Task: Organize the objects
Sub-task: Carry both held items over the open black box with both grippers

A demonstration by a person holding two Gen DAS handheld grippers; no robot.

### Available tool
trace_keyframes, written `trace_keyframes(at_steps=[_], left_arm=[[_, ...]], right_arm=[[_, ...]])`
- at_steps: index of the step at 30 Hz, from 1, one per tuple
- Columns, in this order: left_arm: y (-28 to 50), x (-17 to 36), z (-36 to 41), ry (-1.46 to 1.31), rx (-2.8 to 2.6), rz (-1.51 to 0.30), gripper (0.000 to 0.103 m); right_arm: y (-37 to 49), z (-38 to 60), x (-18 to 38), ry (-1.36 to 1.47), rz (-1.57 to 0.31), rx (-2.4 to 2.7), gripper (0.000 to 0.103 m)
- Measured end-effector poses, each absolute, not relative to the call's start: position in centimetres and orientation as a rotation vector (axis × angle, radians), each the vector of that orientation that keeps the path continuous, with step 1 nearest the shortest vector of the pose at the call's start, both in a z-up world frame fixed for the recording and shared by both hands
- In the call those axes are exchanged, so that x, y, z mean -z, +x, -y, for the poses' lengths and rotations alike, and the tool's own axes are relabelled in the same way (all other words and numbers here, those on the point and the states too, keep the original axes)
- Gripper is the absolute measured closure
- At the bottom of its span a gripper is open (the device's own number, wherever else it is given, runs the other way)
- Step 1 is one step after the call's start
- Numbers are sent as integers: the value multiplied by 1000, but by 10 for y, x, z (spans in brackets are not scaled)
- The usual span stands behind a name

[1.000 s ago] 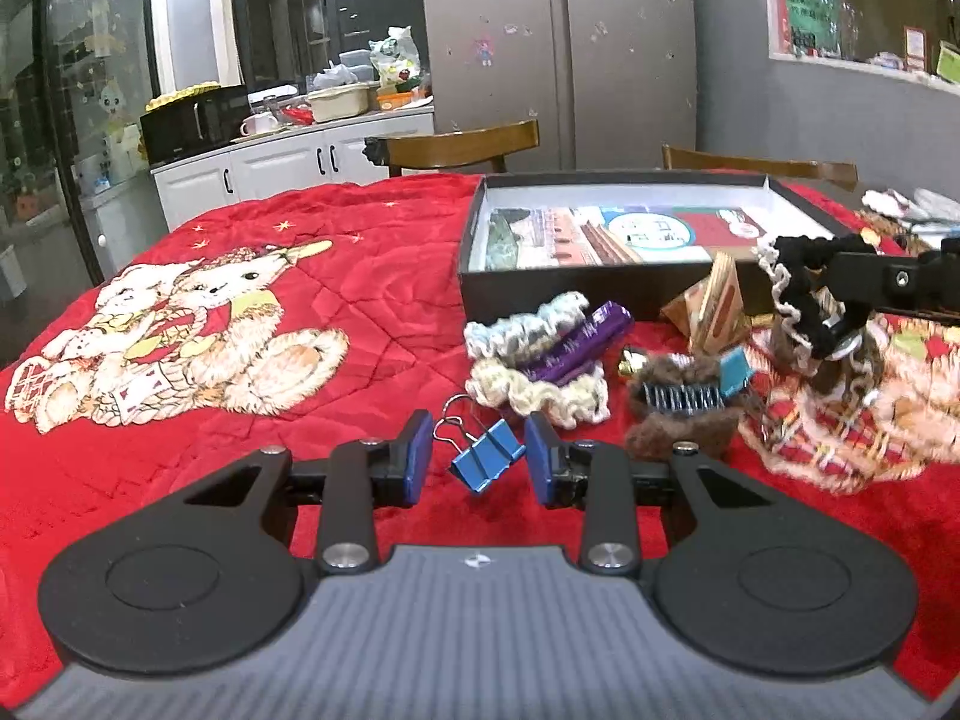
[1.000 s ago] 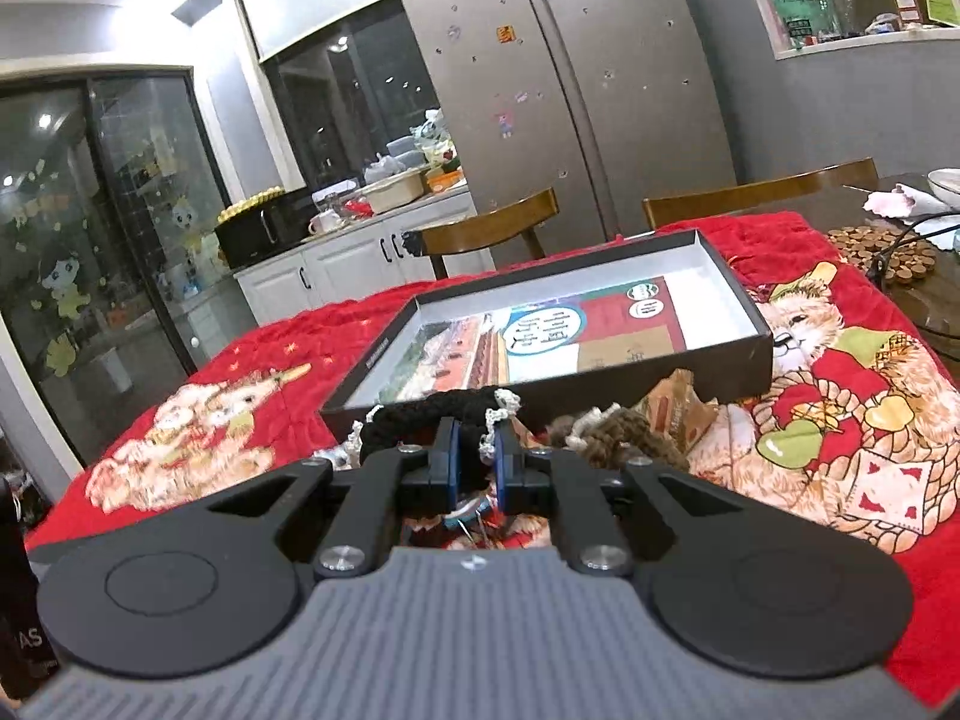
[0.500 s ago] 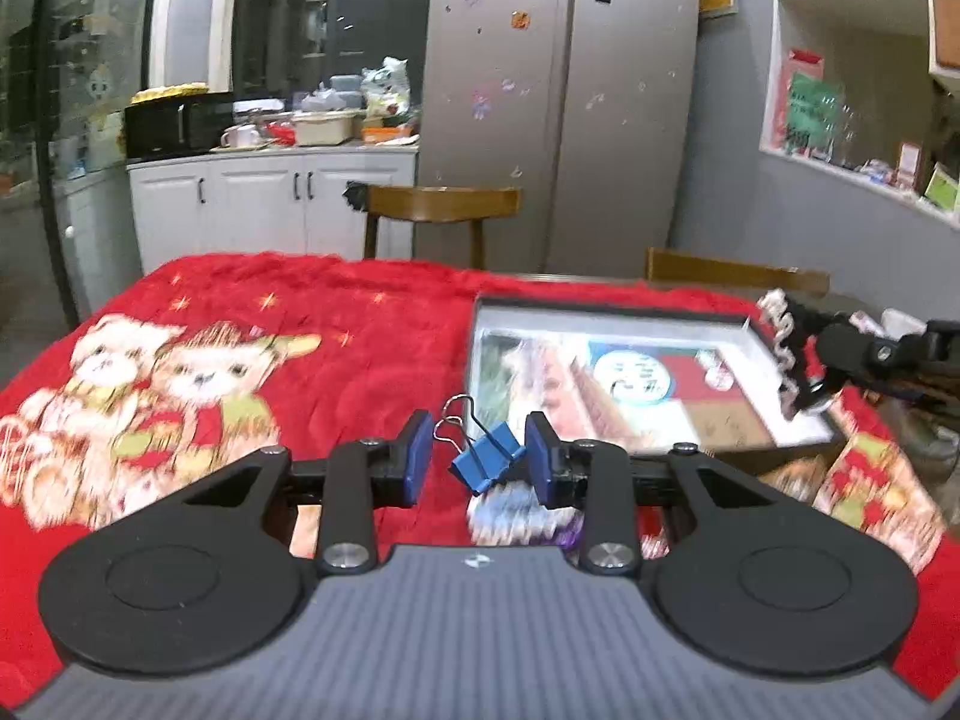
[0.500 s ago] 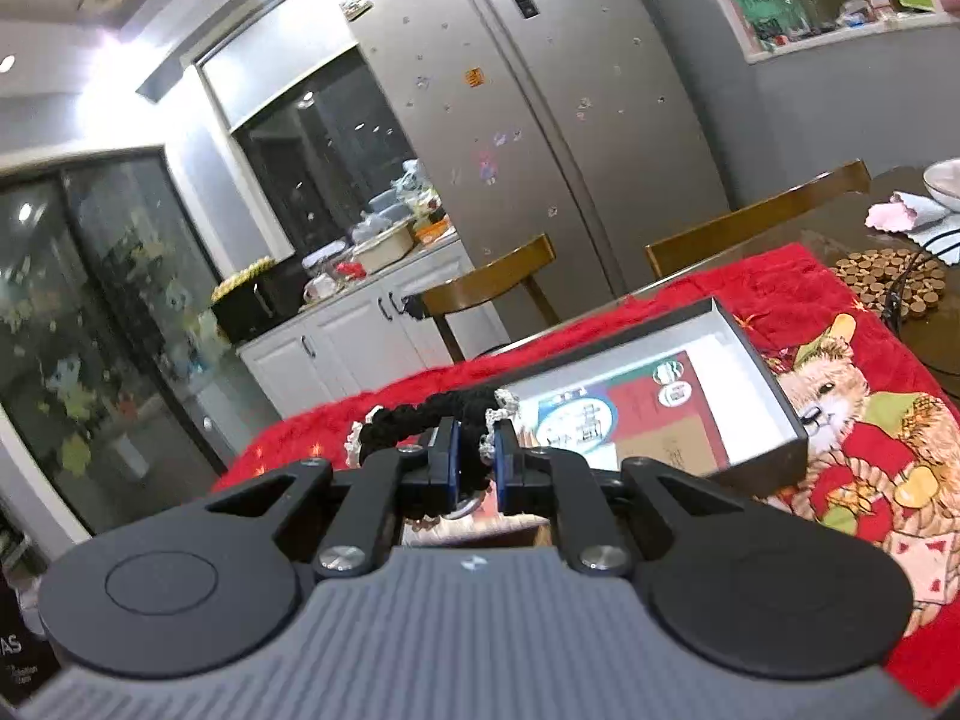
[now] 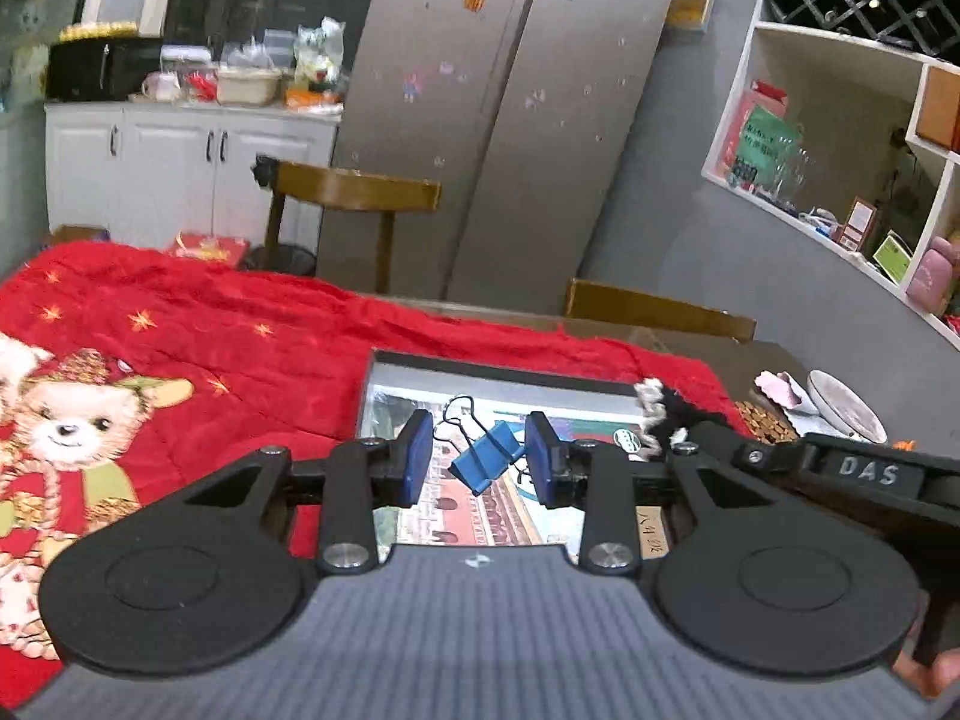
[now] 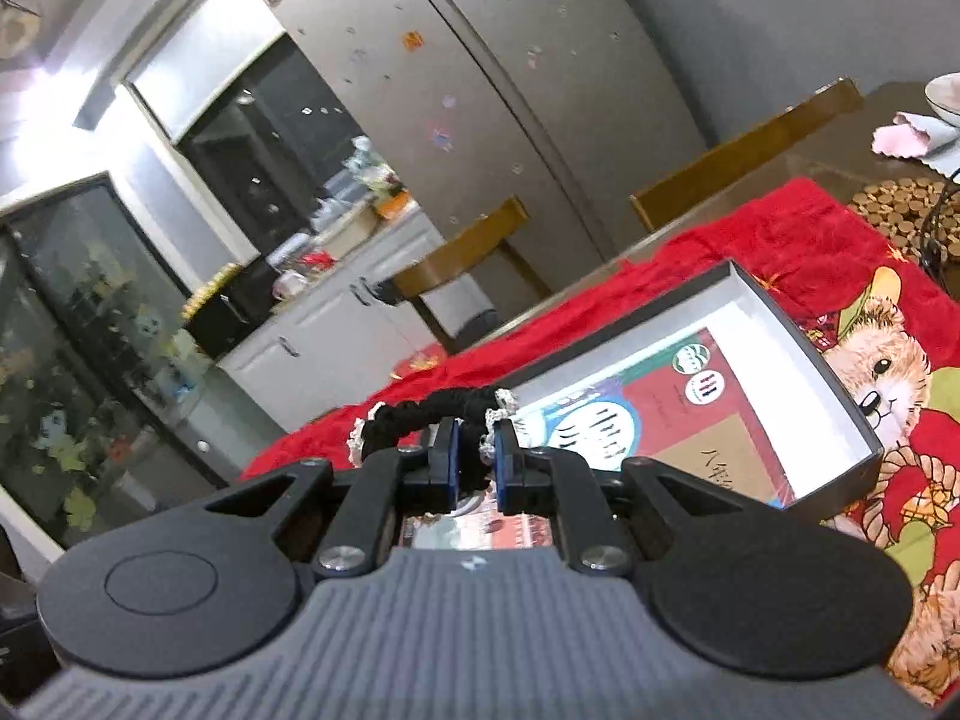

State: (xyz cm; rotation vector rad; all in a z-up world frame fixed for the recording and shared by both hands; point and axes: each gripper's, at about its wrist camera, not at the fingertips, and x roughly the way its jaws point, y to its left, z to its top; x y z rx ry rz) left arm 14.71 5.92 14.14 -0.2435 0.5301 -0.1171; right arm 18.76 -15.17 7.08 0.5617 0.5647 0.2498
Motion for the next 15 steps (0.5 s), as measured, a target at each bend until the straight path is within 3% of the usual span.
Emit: trace_keyframes(at_steps=[15], left_arm=[[194,-62,-66,-181,105,-675,64]], right_arm=[[226,143,-5,618,-685,-201,90]])
